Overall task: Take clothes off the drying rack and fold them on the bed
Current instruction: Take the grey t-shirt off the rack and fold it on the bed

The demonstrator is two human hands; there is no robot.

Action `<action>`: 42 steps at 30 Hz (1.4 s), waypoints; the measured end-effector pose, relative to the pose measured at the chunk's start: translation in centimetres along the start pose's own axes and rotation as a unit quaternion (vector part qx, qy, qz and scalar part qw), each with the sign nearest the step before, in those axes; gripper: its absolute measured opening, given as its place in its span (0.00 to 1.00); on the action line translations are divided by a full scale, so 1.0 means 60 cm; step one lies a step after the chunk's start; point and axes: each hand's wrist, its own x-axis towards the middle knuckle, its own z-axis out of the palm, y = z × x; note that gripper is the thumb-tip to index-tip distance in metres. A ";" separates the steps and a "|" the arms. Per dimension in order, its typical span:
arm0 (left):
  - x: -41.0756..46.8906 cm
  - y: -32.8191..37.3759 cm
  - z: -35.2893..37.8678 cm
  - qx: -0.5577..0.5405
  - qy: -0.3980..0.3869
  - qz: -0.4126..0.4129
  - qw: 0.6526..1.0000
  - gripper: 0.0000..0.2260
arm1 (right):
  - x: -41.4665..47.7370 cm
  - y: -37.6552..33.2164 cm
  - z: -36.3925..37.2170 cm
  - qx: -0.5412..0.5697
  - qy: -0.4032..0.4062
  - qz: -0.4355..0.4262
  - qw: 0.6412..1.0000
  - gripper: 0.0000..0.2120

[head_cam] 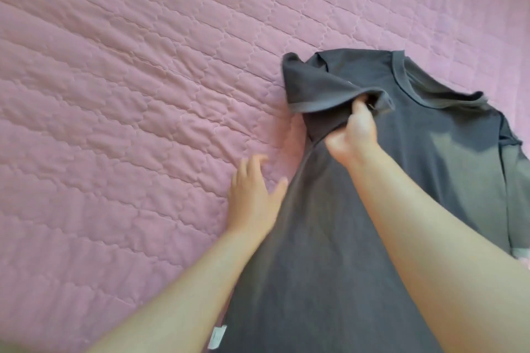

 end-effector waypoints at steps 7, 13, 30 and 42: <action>-0.201 -0.045 0.056 0.194 -0.140 0.055 0.969 0.29 | -0.006 -0.051 -0.215 0.026 0.123 0.079 0.989 0.16; -0.238 -0.085 0.067 0.267 -0.091 0.154 0.947 0.25 | -0.015 -0.071 -0.248 0.021 0.141 0.066 0.988 0.22; -0.391 -0.037 0.106 0.220 -0.163 0.139 0.952 0.13 | -0.059 -0.118 -0.325 0.006 0.065 0.036 0.997 0.25; -0.462 -0.058 0.124 0.292 -0.262 0.062 0.918 0.09 | -0.117 -0.109 -0.407 -0.135 0.007 0.144 0.980 0.28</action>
